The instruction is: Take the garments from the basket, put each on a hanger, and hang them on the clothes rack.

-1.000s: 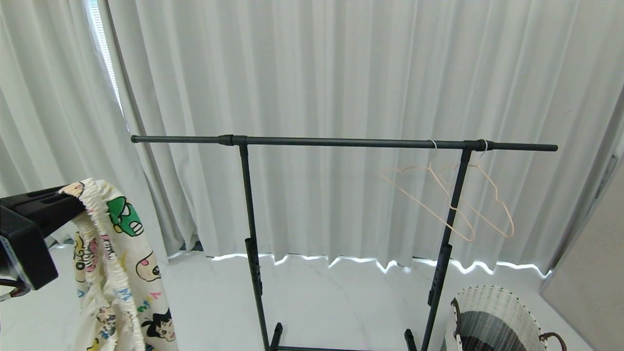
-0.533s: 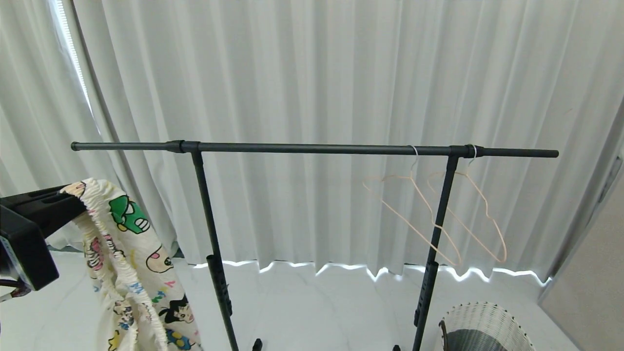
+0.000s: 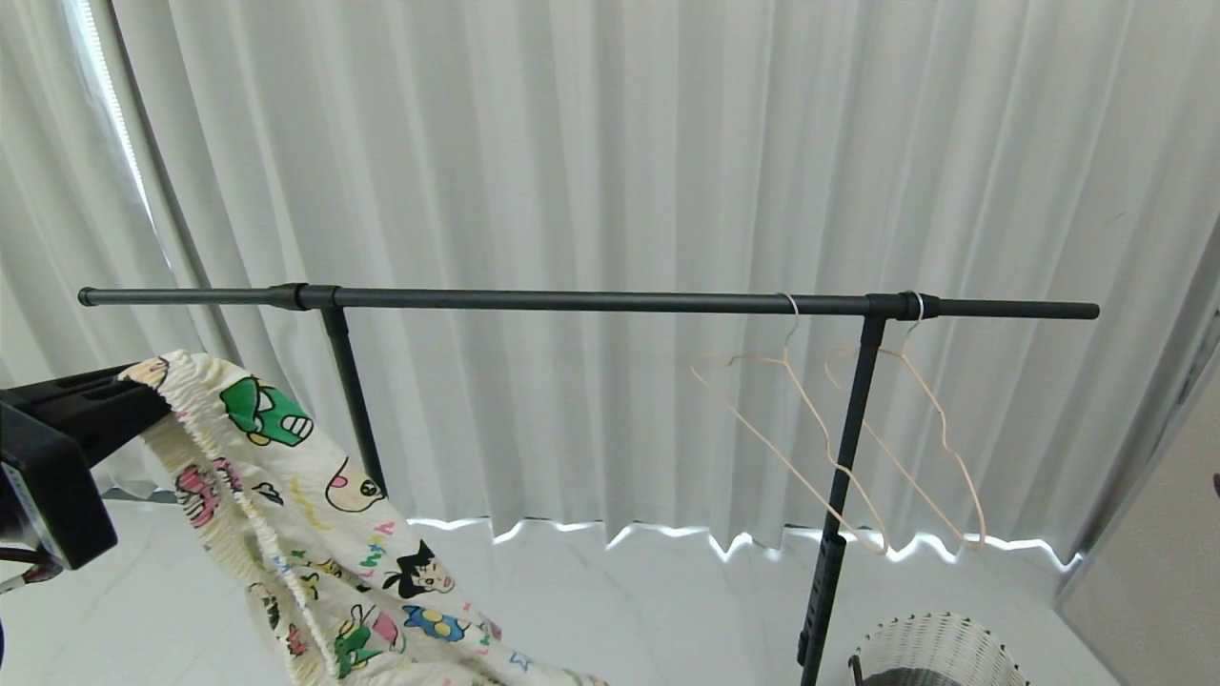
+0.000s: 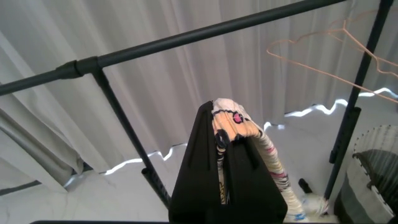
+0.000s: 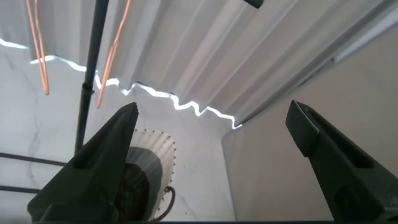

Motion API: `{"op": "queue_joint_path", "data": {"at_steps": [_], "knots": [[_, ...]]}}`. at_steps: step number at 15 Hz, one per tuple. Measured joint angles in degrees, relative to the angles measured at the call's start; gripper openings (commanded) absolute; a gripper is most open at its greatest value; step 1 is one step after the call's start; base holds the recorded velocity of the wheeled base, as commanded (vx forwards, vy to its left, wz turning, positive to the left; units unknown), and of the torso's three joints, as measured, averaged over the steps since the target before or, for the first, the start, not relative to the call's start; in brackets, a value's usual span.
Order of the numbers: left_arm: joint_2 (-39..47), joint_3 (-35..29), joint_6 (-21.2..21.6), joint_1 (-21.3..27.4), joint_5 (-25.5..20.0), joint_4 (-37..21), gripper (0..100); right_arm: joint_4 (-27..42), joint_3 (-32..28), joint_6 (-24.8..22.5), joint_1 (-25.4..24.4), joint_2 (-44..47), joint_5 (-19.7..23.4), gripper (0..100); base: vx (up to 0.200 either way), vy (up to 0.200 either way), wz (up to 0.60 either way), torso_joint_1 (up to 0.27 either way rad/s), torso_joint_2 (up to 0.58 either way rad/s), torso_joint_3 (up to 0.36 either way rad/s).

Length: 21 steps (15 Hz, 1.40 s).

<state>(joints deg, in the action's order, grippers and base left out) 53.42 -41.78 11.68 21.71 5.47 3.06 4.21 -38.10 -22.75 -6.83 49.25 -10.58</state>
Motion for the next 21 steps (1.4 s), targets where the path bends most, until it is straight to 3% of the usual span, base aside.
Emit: {"op": "queue_joint_path", "data": {"at_steps": [5, 8, 11, 16, 18, 21], "knots": [[0.00, -0.04, -0.18, -0.11, 0.05, 0.11, 0, -1.63, -0.16, 0.22, -0.15, 1.83, 2.10, 100, 0.000, 0.000, 0.00, 0.000, 0.00, 0.000], [0.05, -0.06, -0.20, -0.11, 0.02, 0.09, 0, -2.62, -0.11, 1.13, -0.26, 4.19, 2.44, 100, 0.200, 0.000, 0.00, -0.007, 0.00, -0.002], [0.05, 0.05, 0.00, -0.09, 0.05, 0.02, 0, -2.66, -0.11, 5.80, -0.30, 7.14, 2.46, 100, 0.200, 0.000, 0.00, 0.009, 0.00, -0.001], [0.22, 0.05, 0.17, -0.11, -0.01, 0.05, 0, -3.72, -0.16, 14.35, -3.04, 13.68, 2.40, 100, 0.000, 0.000, 0.00, 0.000, 0.00, 0.000], [0.29, 0.00, 0.20, -0.09, -0.04, 0.11, 0, -7.00, -0.21, 18.19, -5.22, 18.60, 2.22, 100, 0.000, 0.000, 0.00, 0.000, 0.00, 0.000], [0.46, 0.02, 0.26, -0.11, 0.10, 0.09, 0, -12.90, -0.38, 19.96, -7.09, 27.43, 2.07, 100, 0.000, 0.000, 0.00, 0.000, 0.00, 0.000]]}}
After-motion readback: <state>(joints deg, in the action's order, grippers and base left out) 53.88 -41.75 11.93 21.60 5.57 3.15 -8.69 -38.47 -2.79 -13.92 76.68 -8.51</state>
